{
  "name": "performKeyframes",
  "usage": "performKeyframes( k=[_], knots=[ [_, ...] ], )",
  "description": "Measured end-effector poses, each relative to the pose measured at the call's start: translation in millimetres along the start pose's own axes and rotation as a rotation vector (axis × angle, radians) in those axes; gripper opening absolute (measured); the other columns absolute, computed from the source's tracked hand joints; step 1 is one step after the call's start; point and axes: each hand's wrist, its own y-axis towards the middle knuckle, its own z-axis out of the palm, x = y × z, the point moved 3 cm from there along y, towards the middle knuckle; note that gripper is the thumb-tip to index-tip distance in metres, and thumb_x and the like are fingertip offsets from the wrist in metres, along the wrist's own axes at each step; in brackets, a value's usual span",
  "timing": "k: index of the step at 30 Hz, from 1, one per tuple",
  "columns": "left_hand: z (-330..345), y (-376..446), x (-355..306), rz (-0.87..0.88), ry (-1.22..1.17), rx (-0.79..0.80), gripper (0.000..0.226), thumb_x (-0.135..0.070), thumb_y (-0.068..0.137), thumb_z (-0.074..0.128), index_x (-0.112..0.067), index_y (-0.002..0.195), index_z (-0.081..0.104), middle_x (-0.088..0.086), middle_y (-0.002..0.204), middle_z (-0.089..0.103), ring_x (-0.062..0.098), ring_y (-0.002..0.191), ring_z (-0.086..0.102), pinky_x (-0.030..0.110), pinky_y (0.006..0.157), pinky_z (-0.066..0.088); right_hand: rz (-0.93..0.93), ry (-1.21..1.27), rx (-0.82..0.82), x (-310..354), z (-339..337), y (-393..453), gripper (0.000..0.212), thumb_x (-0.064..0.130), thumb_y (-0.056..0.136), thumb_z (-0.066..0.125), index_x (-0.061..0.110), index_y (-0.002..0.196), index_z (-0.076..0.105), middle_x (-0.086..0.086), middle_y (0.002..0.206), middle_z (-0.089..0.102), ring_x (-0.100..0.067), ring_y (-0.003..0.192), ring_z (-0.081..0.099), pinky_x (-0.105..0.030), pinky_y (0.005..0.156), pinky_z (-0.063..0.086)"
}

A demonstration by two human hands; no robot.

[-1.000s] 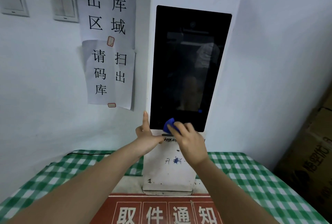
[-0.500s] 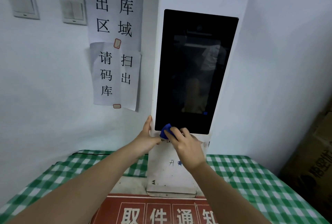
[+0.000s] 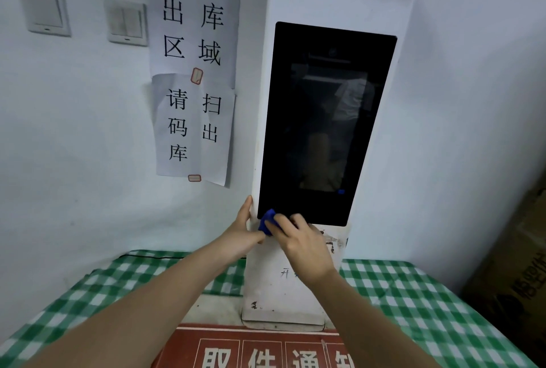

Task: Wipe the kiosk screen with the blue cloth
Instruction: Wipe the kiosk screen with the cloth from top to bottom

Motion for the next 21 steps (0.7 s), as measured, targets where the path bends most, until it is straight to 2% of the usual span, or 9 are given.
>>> performKeyframes(
  k=[3, 5, 7, 9, 12, 15, 17, 20, 21],
  knots=[
    [-2, -1, 0, -0.007, -0.003, 0.013, 0.088, -0.009, 0.091, 0.05, -0.04, 0.15, -0.007, -0.006, 0.16, 0.011, 0.019, 0.132, 0.038, 0.032, 0.096, 0.038, 0.067, 0.021, -0.068, -6, -7, 9, 0.075, -0.002, 0.041, 0.081, 0.013, 0.114, 0.066, -0.002, 0.104, 0.063, -0.023, 0.077, 0.057, -0.028, 0.044, 0.046],
    [-2, -1, -2, -0.001, -0.03, 0.024, 0.088, -0.008, 0.091, 0.05, -0.039, 0.15, -0.007, -0.009, 0.159, 0.016, 0.014, 0.117, 0.043, 0.029, 0.088, 0.037, 0.181, 0.051, -0.177, -14, -17, 21, 0.069, -0.009, 0.05, 0.075, 0.013, 0.115, 0.066, -0.002, 0.107, 0.063, -0.023, 0.077, 0.055, -0.025, 0.045, 0.043],
    [0, -1, -2, 0.008, -0.044, 0.033, 0.087, -0.007, 0.092, 0.049, -0.037, 0.151, -0.008, -0.009, 0.158, 0.018, 0.014, 0.114, 0.043, 0.027, 0.085, 0.036, 0.225, 0.059, -0.241, -17, -20, 29, 0.069, -0.014, 0.053, 0.072, 0.011, 0.116, 0.066, -0.004, 0.109, 0.063, -0.022, 0.077, 0.055, -0.024, 0.045, 0.042],
    [0, 0, -2, 0.011, -0.036, 0.029, 0.087, -0.006, 0.092, 0.048, -0.037, 0.151, -0.009, -0.009, 0.158, 0.017, 0.016, 0.12, 0.043, 0.026, 0.083, 0.036, 0.184, 0.051, -0.236, -12, -16, 27, 0.069, -0.013, 0.053, 0.072, 0.01, 0.117, 0.065, -0.004, 0.109, 0.063, -0.023, 0.077, 0.055, -0.026, 0.045, 0.044],
    [-1, 1, -1, 0.002, 0.003, 0.014, 0.088, -0.006, 0.09, 0.047, -0.037, 0.151, -0.008, -0.007, 0.16, 0.012, 0.021, 0.134, 0.037, 0.026, 0.087, 0.037, 0.057, 0.016, -0.123, 0, -1, 16, 0.071, -0.004, 0.05, 0.078, 0.012, 0.118, 0.064, -0.002, 0.108, 0.061, -0.024, 0.079, 0.055, -0.028, 0.046, 0.046],
    [-2, -1, -1, -0.013, 0.02, 0.016, 0.089, -0.007, 0.09, 0.048, -0.038, 0.151, -0.008, -0.006, 0.16, 0.009, 0.023, 0.137, 0.034, 0.028, 0.09, 0.037, 0.017, -0.012, -0.069, 1, 1, 13, 0.07, 0.002, 0.049, 0.081, 0.014, 0.116, 0.064, -0.001, 0.105, 0.061, -0.023, 0.08, 0.056, -0.029, 0.046, 0.045],
    [-2, -2, -2, -0.011, 0.009, 0.027, 0.088, -0.007, 0.09, 0.048, -0.038, 0.151, -0.008, -0.008, 0.16, 0.011, 0.02, 0.134, 0.036, 0.028, 0.088, 0.037, 0.056, -0.008, -0.115, -5, -5, 17, 0.068, 0.0, 0.051, 0.08, 0.015, 0.115, 0.065, -0.002, 0.104, 0.062, -0.023, 0.079, 0.056, -0.029, 0.045, 0.045],
    [0, -3, -4, 0.007, -0.032, 0.036, 0.088, -0.007, 0.092, 0.049, -0.037, 0.151, -0.009, -0.01, 0.157, 0.017, 0.013, 0.114, 0.042, 0.028, 0.087, 0.036, 0.172, 0.008, -0.234, -19, -20, 27, 0.068, -0.009, 0.054, 0.074, 0.013, 0.118, 0.065, -0.004, 0.107, 0.063, -0.023, 0.079, 0.056, -0.027, 0.046, 0.045],
    [0, -2, -4, 0.01, -0.037, 0.038, 0.088, -0.007, 0.092, 0.049, -0.037, 0.151, -0.009, -0.01, 0.157, 0.018, 0.012, 0.113, 0.042, 0.028, 0.087, 0.036, 0.193, 0.011, -0.256, -21, -22, 29, 0.069, -0.011, 0.054, 0.073, 0.012, 0.118, 0.065, -0.004, 0.108, 0.063, -0.023, 0.079, 0.056, -0.027, 0.046, 0.045]
  ],
)
